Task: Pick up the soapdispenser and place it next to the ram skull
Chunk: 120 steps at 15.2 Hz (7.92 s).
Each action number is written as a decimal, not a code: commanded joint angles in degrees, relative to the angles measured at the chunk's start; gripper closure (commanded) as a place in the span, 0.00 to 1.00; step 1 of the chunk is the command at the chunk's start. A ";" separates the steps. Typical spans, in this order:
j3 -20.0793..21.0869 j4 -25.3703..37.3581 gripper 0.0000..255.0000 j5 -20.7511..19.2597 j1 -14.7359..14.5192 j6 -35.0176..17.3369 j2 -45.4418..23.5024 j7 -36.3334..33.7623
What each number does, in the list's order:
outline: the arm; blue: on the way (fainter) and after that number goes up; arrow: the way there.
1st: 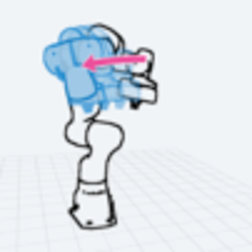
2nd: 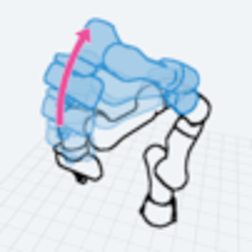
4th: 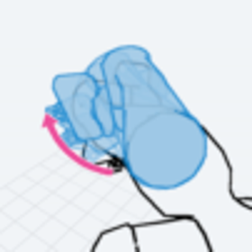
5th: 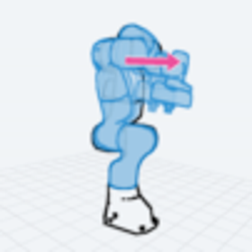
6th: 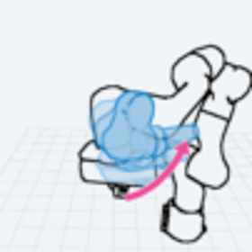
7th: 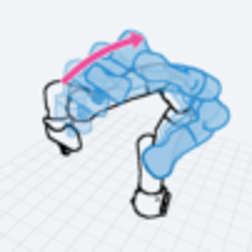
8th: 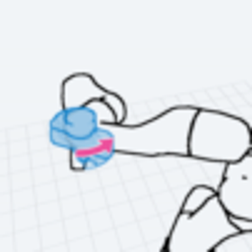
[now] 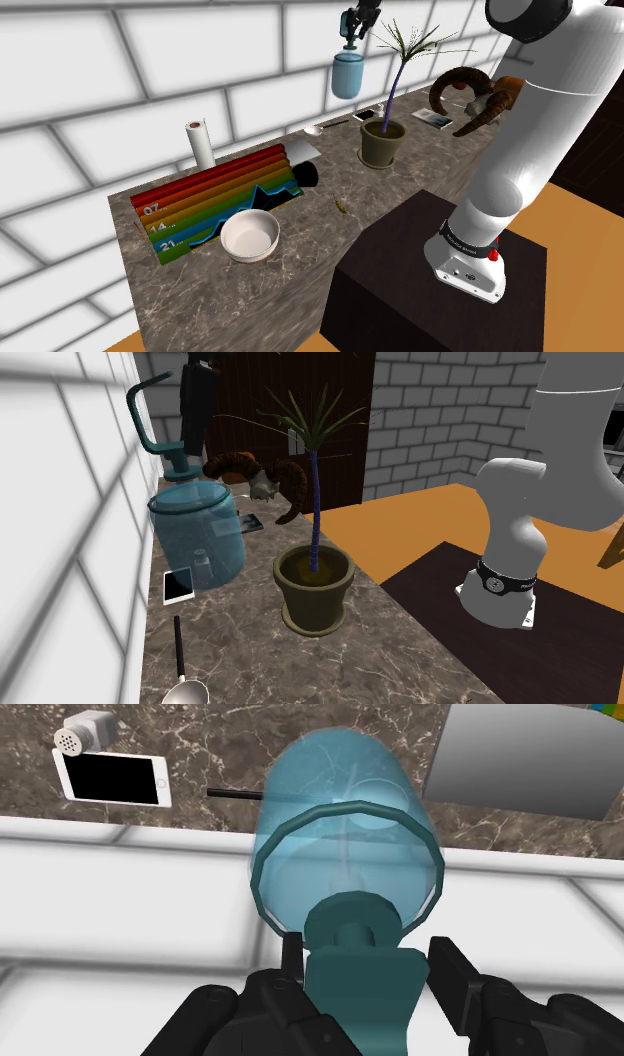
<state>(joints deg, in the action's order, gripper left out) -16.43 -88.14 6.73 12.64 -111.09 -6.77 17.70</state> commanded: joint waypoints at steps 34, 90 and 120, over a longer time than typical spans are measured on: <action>-6.08 11.25 1.00 1.38 8.47 20.12 7.72 12.55; -22.87 -15.72 1.00 1.73 23.96 7.73 17.70 47.07; -24.79 -36.05 1.00 5.81 23.79 -14.16 14.63 54.17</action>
<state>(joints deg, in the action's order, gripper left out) -40.99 -123.76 12.03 36.46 -124.48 8.31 71.24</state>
